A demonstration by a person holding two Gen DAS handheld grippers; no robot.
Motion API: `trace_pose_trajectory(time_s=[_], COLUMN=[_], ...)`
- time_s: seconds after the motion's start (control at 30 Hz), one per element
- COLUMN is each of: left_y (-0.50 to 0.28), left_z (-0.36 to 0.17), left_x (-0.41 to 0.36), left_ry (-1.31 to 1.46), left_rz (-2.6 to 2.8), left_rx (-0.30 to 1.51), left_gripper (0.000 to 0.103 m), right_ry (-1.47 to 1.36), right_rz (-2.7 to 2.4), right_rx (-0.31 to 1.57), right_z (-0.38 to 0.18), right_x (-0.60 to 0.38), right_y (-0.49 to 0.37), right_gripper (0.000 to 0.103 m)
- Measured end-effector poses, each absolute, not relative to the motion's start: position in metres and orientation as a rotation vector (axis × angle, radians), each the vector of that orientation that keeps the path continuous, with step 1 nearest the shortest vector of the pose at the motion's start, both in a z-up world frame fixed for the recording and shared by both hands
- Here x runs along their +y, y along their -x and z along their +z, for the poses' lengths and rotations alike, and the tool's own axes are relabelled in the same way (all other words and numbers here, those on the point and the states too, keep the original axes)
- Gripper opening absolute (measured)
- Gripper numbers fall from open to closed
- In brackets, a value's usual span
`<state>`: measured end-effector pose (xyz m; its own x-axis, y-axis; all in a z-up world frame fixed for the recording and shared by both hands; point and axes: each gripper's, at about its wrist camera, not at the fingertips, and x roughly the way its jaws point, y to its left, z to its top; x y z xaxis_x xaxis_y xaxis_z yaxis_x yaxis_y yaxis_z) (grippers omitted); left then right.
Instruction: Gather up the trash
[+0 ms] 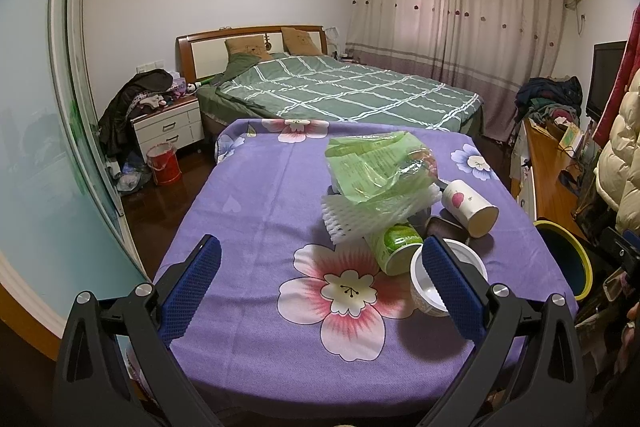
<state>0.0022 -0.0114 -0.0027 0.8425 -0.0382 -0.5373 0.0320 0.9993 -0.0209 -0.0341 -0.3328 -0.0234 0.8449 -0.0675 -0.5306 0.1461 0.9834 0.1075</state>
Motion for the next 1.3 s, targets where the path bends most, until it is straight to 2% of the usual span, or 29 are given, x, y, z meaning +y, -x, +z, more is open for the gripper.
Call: trace_pose_trajectory(time_s=[0.87,1.3], left_y=[-0.007,-0.062], left_z=[-0.012,-0.031], left_x=[-0.014,0.005], left_ry=[0.001,0.01], left_rz=[-0.035,0.023], left_rx=[0.579,0.637], left_gripper=[0.099,0.099], right_ry=[-0.144,-0.114], right_rz=[-0.113,-0.002], right_rx=[0.569,0.595], right_z=[-0.029,-0.033], right_x=[-0.333,-0.307], right_y=[0.031,-0.04], right_gripper=[0.097,0.097])
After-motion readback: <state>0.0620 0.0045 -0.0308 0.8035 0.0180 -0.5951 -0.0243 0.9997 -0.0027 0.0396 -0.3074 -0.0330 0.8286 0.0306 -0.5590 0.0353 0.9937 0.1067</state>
